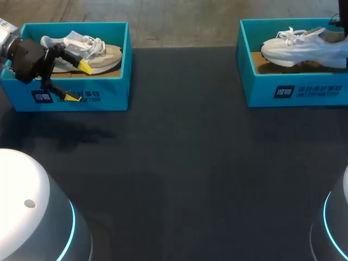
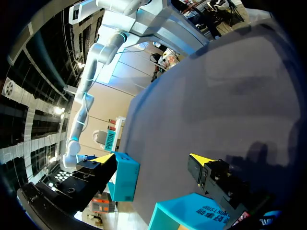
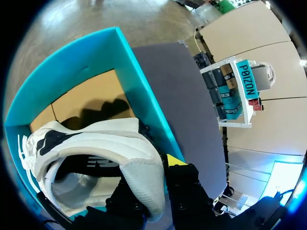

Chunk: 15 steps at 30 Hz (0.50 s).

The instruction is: Take the shoe out of the shoebox, open the shoe tongue, remove and reinsert the insole, then place the shoe into the shoebox

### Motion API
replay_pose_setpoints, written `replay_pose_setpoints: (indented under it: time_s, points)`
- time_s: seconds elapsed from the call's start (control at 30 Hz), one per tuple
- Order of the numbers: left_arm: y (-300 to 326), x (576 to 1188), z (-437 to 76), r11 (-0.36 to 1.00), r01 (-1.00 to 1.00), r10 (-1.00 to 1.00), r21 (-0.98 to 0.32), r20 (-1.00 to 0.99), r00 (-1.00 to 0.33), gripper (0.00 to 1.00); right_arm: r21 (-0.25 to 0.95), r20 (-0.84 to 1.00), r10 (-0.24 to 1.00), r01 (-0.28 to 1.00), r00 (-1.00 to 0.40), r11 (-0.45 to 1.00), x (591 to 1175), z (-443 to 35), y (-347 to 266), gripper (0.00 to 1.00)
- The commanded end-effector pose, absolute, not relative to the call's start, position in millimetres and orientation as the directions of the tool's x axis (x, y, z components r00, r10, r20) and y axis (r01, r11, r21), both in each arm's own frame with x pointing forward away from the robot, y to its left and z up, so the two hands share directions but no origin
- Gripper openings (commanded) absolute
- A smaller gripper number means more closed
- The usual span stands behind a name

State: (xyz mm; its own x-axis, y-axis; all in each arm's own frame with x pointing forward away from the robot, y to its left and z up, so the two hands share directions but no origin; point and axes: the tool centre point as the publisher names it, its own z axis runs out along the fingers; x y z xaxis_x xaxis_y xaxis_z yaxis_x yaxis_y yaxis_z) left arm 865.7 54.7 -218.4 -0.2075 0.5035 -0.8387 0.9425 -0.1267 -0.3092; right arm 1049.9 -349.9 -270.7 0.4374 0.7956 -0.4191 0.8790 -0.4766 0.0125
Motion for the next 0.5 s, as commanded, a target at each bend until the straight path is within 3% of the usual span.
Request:
replay_pose_setpoints:
  time_s: [0.03, 0.5]
  points:
    - [55, 866, -218, -0.128, 0.942, 0.506, -0.309, -0.837, -0.206, 1.0, -0.003, -0.428, 0.792, 0.876, 0.435, -0.483, 1056, -278, -350, 0.0]
    - [55, 866, -218, -0.128, 0.942, 0.506, -0.309, -0.837, -0.206, 1.0, -0.035, -0.452, 0.785, 0.871, 0.424, -0.49, 1055, -308, -343, 0.0]
